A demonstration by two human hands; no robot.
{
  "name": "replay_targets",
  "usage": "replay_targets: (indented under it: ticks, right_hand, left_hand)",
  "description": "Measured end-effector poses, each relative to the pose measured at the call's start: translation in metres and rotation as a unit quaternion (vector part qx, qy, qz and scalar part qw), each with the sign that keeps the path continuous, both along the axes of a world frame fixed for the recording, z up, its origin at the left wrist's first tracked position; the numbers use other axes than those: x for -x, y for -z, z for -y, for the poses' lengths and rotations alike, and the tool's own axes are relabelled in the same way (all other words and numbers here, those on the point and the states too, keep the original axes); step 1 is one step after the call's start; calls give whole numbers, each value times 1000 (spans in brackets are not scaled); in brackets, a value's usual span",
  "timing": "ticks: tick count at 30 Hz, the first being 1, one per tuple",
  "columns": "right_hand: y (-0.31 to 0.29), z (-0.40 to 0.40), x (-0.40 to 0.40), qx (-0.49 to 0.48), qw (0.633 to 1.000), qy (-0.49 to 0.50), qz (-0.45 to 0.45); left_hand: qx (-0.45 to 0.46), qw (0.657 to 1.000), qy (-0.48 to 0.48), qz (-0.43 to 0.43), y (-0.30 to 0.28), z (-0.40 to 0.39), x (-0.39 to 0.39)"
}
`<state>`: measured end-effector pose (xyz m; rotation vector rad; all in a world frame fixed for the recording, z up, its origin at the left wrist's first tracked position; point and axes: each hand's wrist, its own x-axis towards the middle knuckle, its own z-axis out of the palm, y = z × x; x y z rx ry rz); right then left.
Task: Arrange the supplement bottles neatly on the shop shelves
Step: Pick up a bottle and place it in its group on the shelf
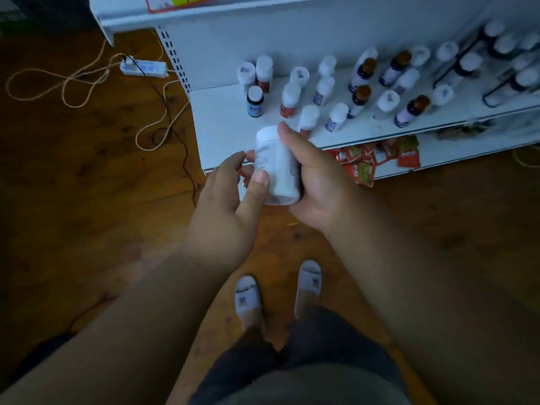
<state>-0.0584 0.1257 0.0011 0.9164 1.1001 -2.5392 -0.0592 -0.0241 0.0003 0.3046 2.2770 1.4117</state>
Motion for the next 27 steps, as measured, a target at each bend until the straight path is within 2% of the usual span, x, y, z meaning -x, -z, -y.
replay_targets:
  ticks: [4,9,14,21,24,27]
  right_hand:
    - [-59,-8,-87,60,995,83,-10]
    - [-118,-57,-151,14,989,126,-78]
    - [-162,-142,-232,-22,970,192,-147]
    - [-231,-256,-345,-68,948,298,-85]
    - [-246,-301,-376,-106,940,312,-87]
    - [-250,-344,-388,-157,942,276,-111]
  left_hand:
    - [59,993,103,-9,-57,12,-50]
    - [71,977,189,-68,-107,-30,-79]
    - [37,951,277,-134,-146,-122,-129]
    - [-55,915,369,-157,-198,-272,-229]
    - [-80,898,398,-169,-215,-328,-256]
    - [-86,892,406,-180,-223,-376,-264]
